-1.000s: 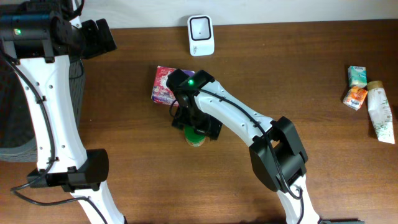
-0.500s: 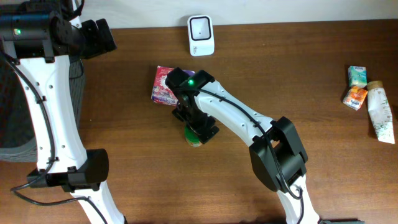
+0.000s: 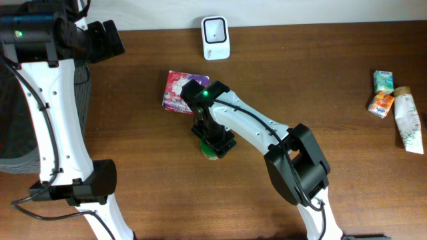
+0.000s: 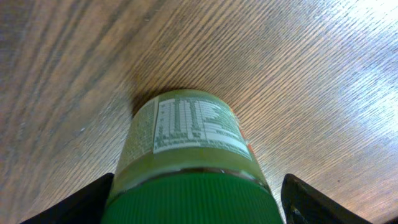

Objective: Scan the item barcode
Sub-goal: 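Grasp the green-lid jar from above with the right gripper, then lift the jar and hold it to the white scanner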

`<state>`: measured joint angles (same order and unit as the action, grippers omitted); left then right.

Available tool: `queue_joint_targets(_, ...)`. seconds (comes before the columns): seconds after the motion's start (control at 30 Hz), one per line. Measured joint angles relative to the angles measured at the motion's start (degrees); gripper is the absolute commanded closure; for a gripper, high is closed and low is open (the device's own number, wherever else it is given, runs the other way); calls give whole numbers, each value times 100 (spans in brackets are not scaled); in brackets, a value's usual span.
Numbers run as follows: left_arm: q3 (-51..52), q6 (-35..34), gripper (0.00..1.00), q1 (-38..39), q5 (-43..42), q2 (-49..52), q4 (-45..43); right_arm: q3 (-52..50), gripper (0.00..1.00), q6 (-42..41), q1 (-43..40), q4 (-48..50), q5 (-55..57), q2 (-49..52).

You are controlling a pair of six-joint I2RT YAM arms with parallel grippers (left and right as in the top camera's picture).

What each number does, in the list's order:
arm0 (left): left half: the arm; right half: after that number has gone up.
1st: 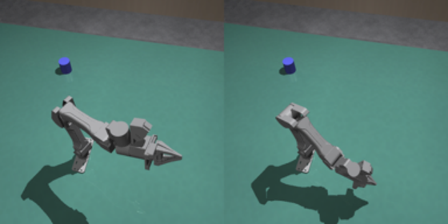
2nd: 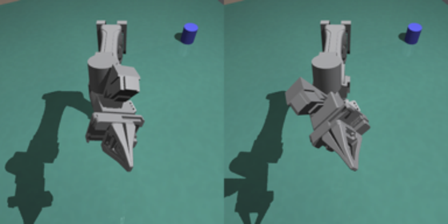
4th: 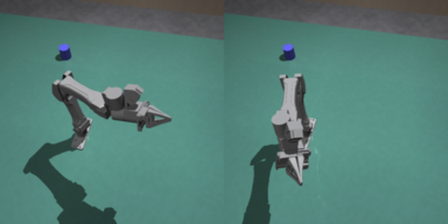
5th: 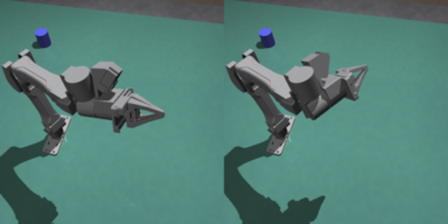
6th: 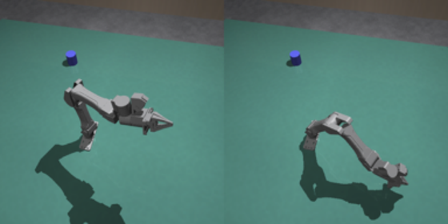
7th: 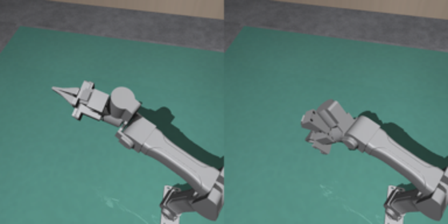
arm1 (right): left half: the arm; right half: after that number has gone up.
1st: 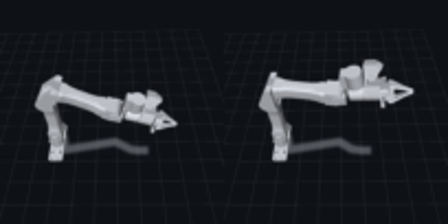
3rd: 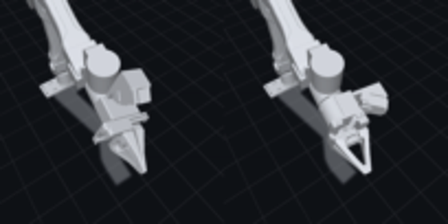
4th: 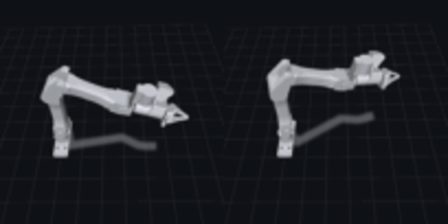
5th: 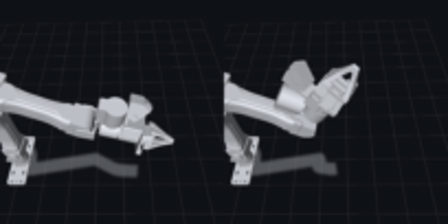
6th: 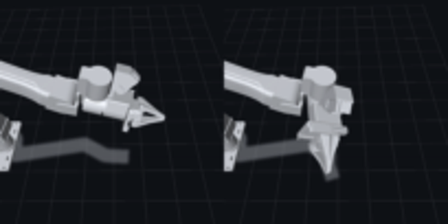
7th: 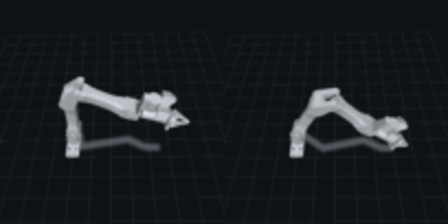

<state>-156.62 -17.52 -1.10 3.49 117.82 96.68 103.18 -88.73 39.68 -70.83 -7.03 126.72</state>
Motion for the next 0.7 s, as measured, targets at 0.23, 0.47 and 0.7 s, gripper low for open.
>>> queue_joint_targets(0.23, 0, 0, 1, 0, 0, 0, -2, -13, 42, 181, -20, 15, -13, 0)
queue_joint_targets(0.47, 0, 0, 1, 0, 0, 0, -4, 365, 49, 1821, -870, -20, -107, 0)
queue_joint_targets(0.7, 0, 0, 1, 0, 0, 0, -2, 918, 49, 4360, -2643, 627, -2697, -11)
